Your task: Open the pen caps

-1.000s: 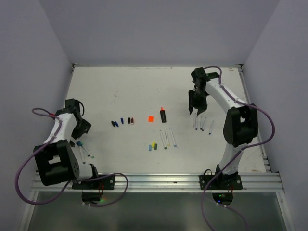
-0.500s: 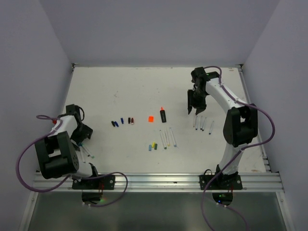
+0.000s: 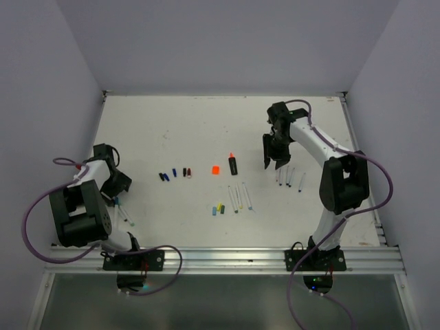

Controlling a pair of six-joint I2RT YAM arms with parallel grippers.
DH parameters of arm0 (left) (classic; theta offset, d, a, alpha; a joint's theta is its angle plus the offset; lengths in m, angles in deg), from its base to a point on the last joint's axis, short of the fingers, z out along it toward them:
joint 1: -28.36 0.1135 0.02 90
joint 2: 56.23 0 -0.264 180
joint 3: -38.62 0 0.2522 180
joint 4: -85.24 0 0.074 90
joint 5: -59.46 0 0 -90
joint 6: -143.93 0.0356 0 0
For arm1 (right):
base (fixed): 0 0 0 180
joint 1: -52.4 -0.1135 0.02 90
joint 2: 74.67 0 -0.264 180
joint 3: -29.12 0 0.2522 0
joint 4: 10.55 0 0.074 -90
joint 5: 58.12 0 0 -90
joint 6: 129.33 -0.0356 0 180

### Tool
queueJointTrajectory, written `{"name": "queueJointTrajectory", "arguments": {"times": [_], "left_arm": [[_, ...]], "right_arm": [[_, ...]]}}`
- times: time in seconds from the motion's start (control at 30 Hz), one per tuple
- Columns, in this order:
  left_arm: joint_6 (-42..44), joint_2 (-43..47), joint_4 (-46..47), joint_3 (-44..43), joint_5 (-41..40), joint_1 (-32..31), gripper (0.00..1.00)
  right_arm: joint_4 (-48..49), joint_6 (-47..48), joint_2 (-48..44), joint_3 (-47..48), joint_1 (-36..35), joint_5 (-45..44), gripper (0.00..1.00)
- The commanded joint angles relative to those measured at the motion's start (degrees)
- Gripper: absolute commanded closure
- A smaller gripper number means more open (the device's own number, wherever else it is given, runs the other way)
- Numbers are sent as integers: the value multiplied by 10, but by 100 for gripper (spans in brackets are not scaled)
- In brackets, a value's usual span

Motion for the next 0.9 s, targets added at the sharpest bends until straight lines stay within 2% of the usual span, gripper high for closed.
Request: {"name": "queueJointTrajectory", "arguments": {"times": [0.0, 0.2, 0.3, 0.5, 0.67, 0.87], "left_arm": [[24, -40, 35, 0, 2, 2, 23], [54, -44, 48, -13, 24, 2, 27], [73, -39, 76, -7, 80, 1, 32], [84, -62, 89, -21, 122, -45, 35], [73, -67, 87, -44, 127, -76, 34], [61, -79, 34, -94, 65, -76, 31]], "right_arm": [[16, -2, -40, -2, -29, 5, 55], [38, -11, -57, -24, -46, 34, 55], [53, -15, -67, -43, -51, 44, 55], [77, -13, -81, -71, -53, 58, 55], [100, -16, -99, -95, -55, 72, 55], [130, -22, -121, -135, -55, 100, 55]]}}
